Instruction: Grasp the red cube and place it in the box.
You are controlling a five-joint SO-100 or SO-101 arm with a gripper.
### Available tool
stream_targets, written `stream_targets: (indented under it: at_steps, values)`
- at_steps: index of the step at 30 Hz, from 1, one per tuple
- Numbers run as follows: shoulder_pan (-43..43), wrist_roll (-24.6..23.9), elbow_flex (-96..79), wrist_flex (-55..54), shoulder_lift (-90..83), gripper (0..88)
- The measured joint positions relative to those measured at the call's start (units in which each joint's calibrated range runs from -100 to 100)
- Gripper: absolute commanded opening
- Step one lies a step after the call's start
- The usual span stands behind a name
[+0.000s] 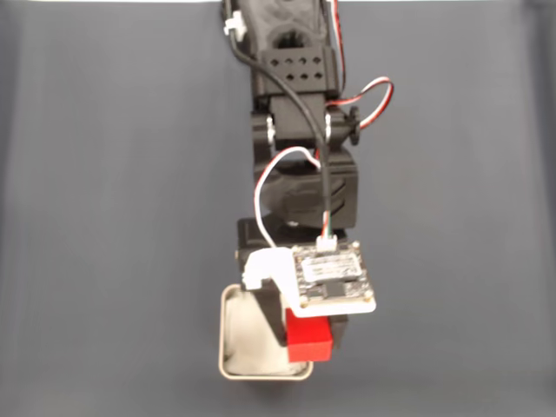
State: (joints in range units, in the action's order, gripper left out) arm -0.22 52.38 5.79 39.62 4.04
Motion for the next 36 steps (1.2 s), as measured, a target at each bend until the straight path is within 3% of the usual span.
stream_targets:
  at_steps: [36]
  values:
    - [-4.1, 0.1, -4.4, -5.2, 3.6, 3.4]
